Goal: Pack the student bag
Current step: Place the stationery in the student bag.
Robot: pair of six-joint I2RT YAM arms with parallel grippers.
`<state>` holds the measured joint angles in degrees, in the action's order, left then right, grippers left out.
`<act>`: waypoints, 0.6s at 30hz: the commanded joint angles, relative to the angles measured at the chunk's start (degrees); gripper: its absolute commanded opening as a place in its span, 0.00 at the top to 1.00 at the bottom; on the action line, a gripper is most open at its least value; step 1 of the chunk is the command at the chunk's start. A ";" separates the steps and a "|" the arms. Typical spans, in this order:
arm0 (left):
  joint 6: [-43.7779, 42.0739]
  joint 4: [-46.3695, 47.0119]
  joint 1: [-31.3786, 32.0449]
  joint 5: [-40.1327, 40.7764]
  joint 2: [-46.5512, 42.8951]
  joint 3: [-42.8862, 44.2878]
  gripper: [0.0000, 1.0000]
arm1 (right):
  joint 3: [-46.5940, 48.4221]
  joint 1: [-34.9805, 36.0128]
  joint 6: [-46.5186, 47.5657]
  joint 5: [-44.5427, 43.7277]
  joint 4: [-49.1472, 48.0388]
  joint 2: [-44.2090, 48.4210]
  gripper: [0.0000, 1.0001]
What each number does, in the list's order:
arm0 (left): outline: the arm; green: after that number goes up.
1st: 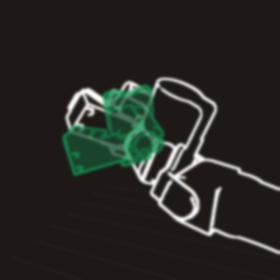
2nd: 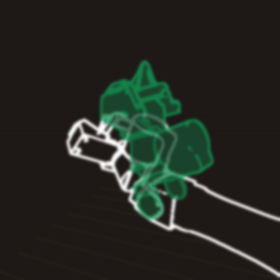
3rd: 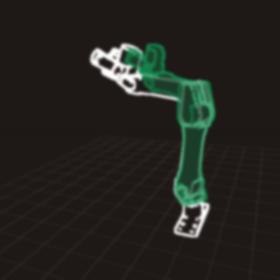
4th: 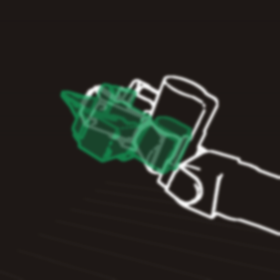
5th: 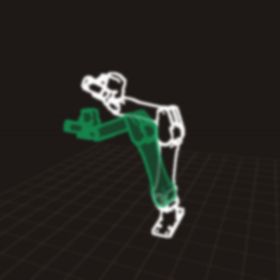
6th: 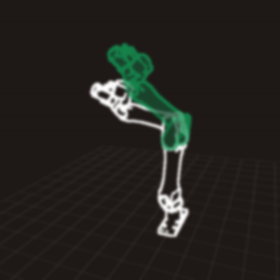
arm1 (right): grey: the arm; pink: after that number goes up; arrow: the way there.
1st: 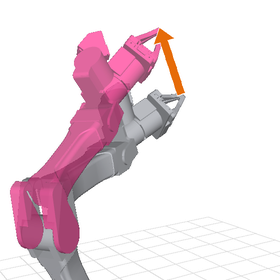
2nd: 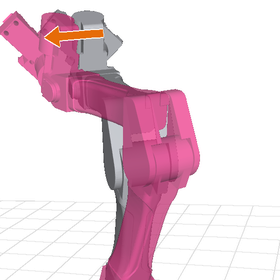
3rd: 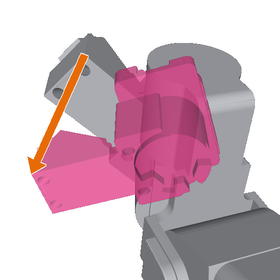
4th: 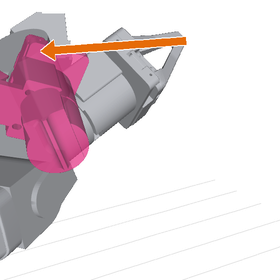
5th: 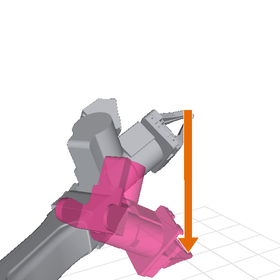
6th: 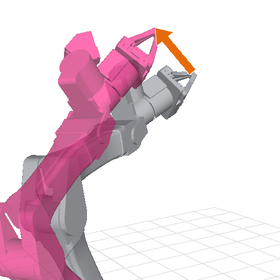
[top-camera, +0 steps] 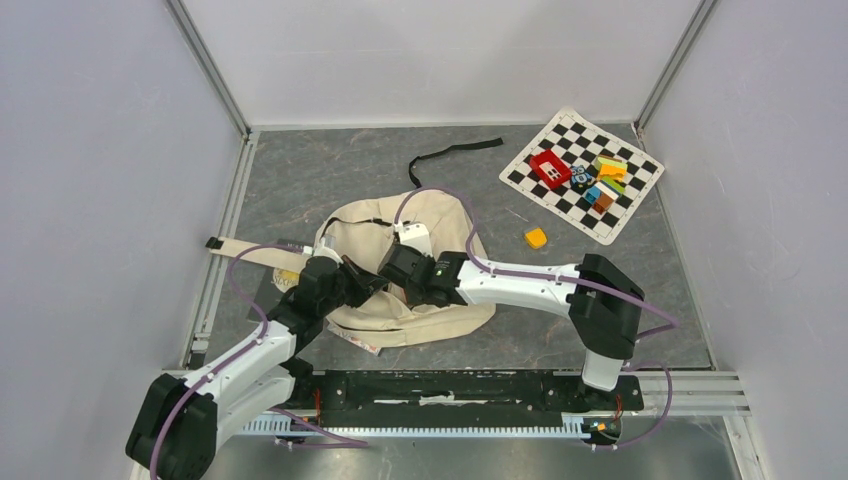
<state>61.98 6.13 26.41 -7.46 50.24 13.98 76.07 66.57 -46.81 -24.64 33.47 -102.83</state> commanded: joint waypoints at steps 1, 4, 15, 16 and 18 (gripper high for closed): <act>0.38 1.50 -0.21 -1.81 0.27 0.66 0.98 | -1.83 0.48 0.61 -2.69 2.65 1.44 1.00; 0.42 1.52 -0.21 -1.78 0.28 0.61 0.98 | -2.13 0.47 1.82 -3.79 3.63 1.24 0.93; 0.59 1.04 -0.30 -1.83 -0.45 0.52 0.98 | 0.90 0.50 8.83 1.20 0.76 0.42 0.55; 0.58 0.91 -0.30 -1.77 -0.53 0.52 0.98 | 0.48 0.51 9.66 2.01 -0.24 0.95 0.50; 0.50 0.73 -0.27 -1.77 -0.74 0.52 0.98 | -0.61 0.50 11.94 3.19 -2.71 2.90 0.45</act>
<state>61.98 6.11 26.30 -7.66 50.22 13.98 75.31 67.02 -40.36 -23.70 33.36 -102.61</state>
